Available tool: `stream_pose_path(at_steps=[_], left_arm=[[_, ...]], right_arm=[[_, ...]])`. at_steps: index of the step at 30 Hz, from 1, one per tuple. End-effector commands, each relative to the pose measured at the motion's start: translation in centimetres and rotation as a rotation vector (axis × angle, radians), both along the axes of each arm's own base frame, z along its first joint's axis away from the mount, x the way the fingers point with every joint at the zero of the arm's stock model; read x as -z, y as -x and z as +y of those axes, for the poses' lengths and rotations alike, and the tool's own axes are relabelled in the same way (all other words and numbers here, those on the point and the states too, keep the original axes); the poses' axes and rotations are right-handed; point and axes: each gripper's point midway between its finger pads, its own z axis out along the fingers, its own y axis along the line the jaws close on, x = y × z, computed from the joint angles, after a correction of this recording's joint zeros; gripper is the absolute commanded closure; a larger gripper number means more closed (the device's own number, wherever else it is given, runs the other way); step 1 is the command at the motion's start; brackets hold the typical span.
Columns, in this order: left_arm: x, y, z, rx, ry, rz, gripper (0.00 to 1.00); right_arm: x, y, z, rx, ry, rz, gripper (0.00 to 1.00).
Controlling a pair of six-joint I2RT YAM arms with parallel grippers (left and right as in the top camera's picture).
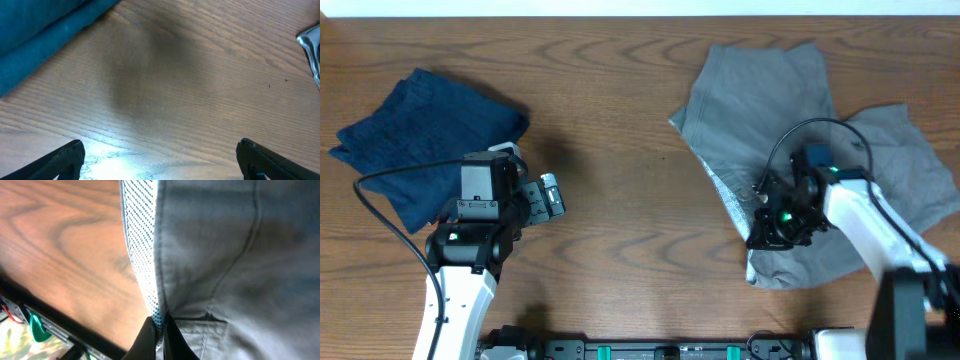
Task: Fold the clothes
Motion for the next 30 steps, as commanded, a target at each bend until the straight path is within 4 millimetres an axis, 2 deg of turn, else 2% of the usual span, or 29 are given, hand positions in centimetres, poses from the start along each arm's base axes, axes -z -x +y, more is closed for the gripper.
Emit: stream_pose_path(at_steps=[1,3,4,5,6,7,8,10,12,13,18,23,28,30], left_arm=[[-0.7,-0.5,0.1,0.001,-0.004,-0.024,0.02],[-0.9,-0.8,0.1,0.001,-0.003,-0.034,0.02],[-1.0,-0.9,-0.1,0.007,0.005,-0.039,0.02],[-1.1,-1.0,-0.4,0.018,0.020,-0.046,0.02],[-1.3,-1.2,-1.0,0.039,0.048,-0.056,0.02],[-1.4,-1.5,-1.5,0.058,0.074,-0.066,0.02],[-1.6,-1.8,-2.1,0.079,0.101,-0.077,0.02],[-1.6,-2.6,-3.0,0.108,0.130,-0.094,0.02],[-1.5,-3.7,-4.0,0.143,0.153,-0.112,0.02],[-1.3,-4.4,-4.9,0.173,0.173,-0.120,0.02],[0.2,-7.4,-9.6,0.309,0.227,-0.160,0.02],[3.4,-10.7,-14.3,0.378,0.270,-0.198,0.02],[6.8,-13.0,-17.4,0.373,0.371,-0.209,0.02],[8.1,-13.8,-18.4,0.387,0.389,-0.202,0.04]], right_arm=[[-1.7,-0.6,-2.0,0.063,0.127,-0.093,0.97],[-2.5,-1.0,-4.3,0.155,0.256,-0.146,0.97],[-3.0,-1.2,-5.0,0.203,0.298,-0.170,0.90],[-3.5,-1.4,-5.4,0.237,0.317,-0.189,0.71],[-4.2,-1.7,-5.6,0.264,0.318,-0.227,0.43],[-4.6,-2.0,-5.5,0.269,0.312,-0.252,0.27],[-5.1,-2.4,-5.5,0.275,0.304,-0.287,0.24],[-5.8,-3.1,-5.5,0.284,0.293,-0.341,0.27],[-6.3,-3.7,-5.4,0.291,0.284,-0.378,0.36],[-6.4,-4.0,-5.3,0.292,0.278,-0.390,0.38],[-6.5,-4.5,-5.3,0.294,0.276,-0.408,0.36],[-6.6,-4.6,-5.3,0.296,0.275,-0.414,0.33],[-6.4,-4.3,-5.3,0.293,0.278,-0.397,0.32],[-6.4,-4.1,-5.3,0.292,0.279,-0.393,0.32]])
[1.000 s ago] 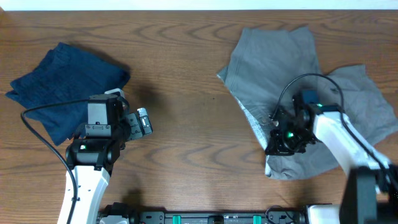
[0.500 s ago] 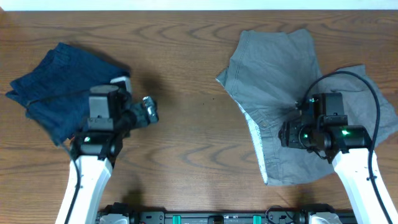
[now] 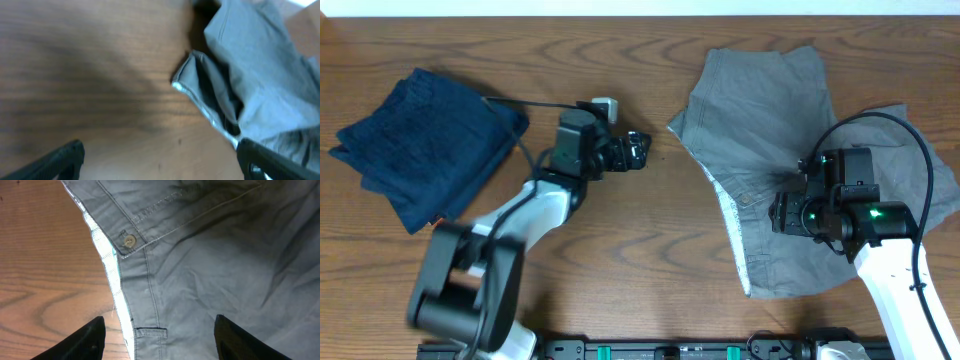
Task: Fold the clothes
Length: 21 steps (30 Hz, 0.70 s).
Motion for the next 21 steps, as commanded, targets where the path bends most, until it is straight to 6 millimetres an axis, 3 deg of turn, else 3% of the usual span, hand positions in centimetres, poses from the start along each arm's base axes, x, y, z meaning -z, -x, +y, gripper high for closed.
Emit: stream_pose_path(at_steps=[1,5,15,21], left_arm=[[1.7,-1.0,-1.7,0.012,0.050,0.053,0.06],[3.8,-2.3,-3.4,0.033,0.034,0.106,0.07],[6.5,-4.7,-7.1,0.014,0.083,0.196,0.07],[8.1,-4.7,-8.3,-0.024,0.110,0.214,0.19]], right_arm=[[-0.1,0.0,-0.1,0.013,0.004,0.002,0.32],[-0.1,0.2,-0.1,0.013,0.005,0.009,0.32],[0.0,0.3,-0.2,0.012,0.005,0.014,0.31],[0.0,0.3,-0.2,0.012,0.006,0.011,0.31]])
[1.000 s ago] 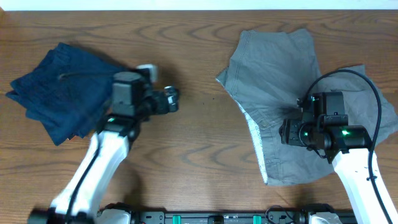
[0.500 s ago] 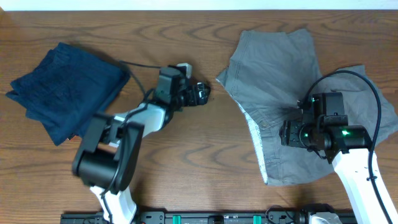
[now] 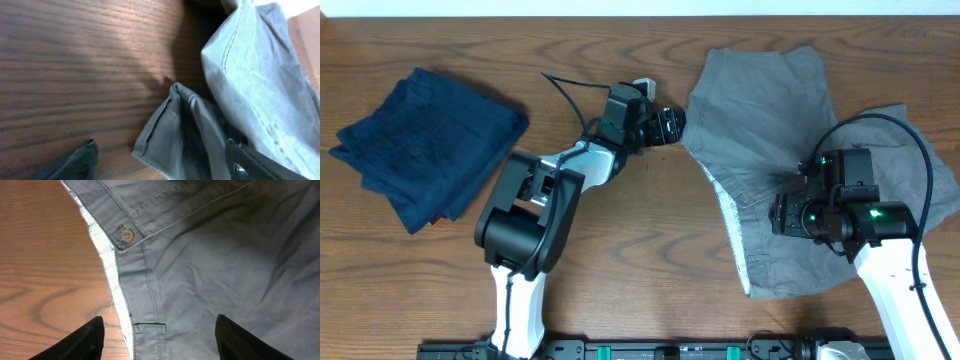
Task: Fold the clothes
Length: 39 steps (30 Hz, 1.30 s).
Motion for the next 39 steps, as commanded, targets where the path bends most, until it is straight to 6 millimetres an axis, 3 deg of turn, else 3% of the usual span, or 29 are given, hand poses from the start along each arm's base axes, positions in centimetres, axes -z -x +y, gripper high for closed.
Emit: stream_pose_path(at_steps=[1,2,12,16,19,22,26,30,34,39], left_arm=[[4.0,1.5,-0.4,-0.038,-0.026,0.109,0.20],[4.1,1.7,-0.6,-0.040,-0.035,0.107,0.22],[4.4,2.0,-0.7,-0.039,-0.048,0.116,0.94],[3.3,1.2,0.9,-0.069,-0.047,0.118,0.94],[1.0,1.0,3.4,-0.080,-0.088,0.116,0.94],[-2.6,1.9,7.0,-0.117,-0.125,0.152,0.94],[-6.9,6.6,12.3,-0.183,-0.180,0.302,0.94],[-9.4,11.3,15.1,-0.124,-0.278,0.347,0.94],[-9.7,14.2,16.0,-0.098,-0.324,0.415,0.94],[-8.5,16.6,16.4,-0.083,-0.351,0.523,0.94]], right_arm=[[-0.2,-0.1,-0.1,0.011,0.002,-0.005,0.30],[-0.2,-0.1,-0.1,0.011,0.002,-0.005,0.31],[-0.2,-0.1,-0.1,0.011,0.002,-0.005,0.30],[-0.2,-0.3,-0.1,0.013,0.006,-0.012,0.30],[-0.3,-0.5,-0.3,0.016,0.012,-0.022,0.30],[-0.5,-1.2,-0.6,0.024,0.028,-0.051,0.30],[-1.3,-3.1,-1.6,0.075,0.076,-0.134,0.30],[-1.9,-5.6,-1.4,0.075,0.063,-0.221,0.32],[-1.7,-7.9,0.5,0.007,-0.015,-0.267,0.35],[-1.3,-10.6,4.7,-0.206,-0.152,-0.304,0.37]])
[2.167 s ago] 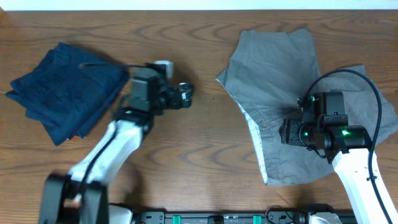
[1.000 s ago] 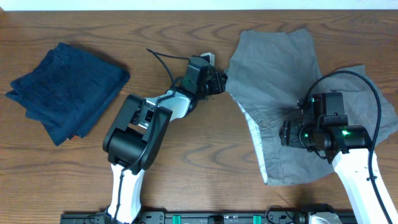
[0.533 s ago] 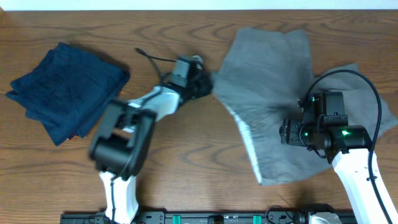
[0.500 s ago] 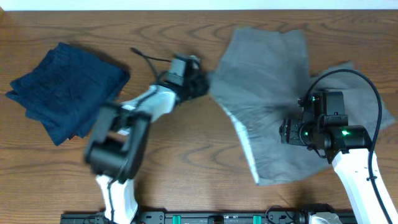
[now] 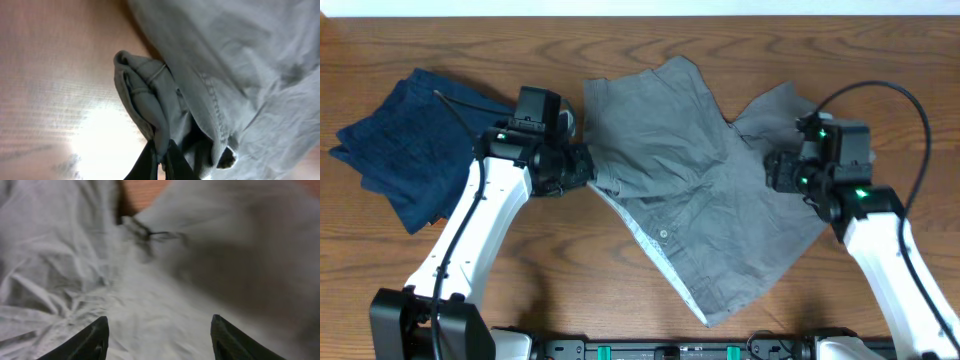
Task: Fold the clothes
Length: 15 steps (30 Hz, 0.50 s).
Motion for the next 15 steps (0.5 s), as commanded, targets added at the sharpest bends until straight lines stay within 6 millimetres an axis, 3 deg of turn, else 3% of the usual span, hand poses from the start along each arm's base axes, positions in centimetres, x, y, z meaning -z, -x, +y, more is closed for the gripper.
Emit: stream_pose_path(at_steps=[1,4,6,11,15], left_arm=[[0.8,1.0,0.2,0.035,-0.018,0.036,0.94],[1.4,1.9,0.4,0.035,-0.024,0.072,0.94],[1.6,2.4,0.4,0.035,-0.028,0.091,0.94],[1.8,2.7,0.5,0.035,-0.030,0.102,0.94],[1.8,2.7,0.5,0.035,-0.029,0.103,0.94]], right_arm=[[-0.1,-1.1,3.6,-0.198,-0.078,0.015,0.36],[-0.1,-2.8,5.1,-0.277,-0.051,0.065,0.30],[-0.3,-4.8,6.0,-0.306,-0.025,0.087,0.18],[0.0,-10.9,8.6,-0.349,-0.003,0.058,0.12],[2.2,-14.6,11.7,-0.431,0.015,0.008,0.10]])
